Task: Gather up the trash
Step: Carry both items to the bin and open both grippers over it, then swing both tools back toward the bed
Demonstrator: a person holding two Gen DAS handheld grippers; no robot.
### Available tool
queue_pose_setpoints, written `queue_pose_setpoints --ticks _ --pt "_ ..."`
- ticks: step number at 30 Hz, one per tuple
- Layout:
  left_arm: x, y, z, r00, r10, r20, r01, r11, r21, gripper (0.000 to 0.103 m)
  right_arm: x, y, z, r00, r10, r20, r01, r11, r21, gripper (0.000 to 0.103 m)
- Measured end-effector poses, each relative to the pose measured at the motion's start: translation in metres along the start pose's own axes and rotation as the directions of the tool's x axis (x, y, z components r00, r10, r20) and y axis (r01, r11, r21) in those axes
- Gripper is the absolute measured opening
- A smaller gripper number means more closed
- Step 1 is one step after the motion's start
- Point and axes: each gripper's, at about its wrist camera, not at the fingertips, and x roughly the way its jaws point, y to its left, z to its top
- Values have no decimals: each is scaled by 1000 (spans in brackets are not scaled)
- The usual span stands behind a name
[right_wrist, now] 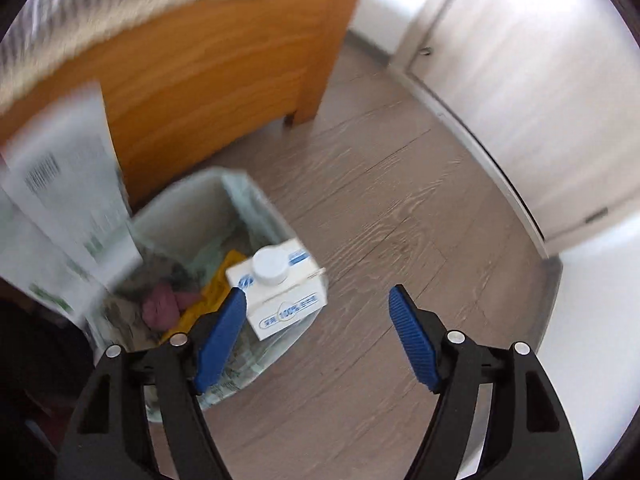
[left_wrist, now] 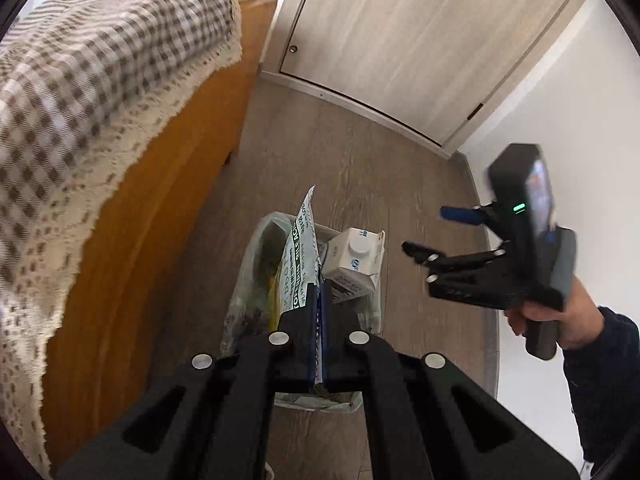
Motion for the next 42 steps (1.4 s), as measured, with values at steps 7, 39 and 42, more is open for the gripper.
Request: queue_pose_setpoints --ticks 7,39,42 --pt "49 -8 -4 987 131 -93 -126 990 60 18 -26 -8 -3 999 26 47 -30 997 70 71" --pt "-223 40 -38 778 414 473 -334 910 -245 83 -150 107 70 915 137 378 -101 988 -114 76" --pt "-280 58 -59 679 502 536 -377 865 -333 88 -170 140 90 873 214 438 -153 973 -170 76"
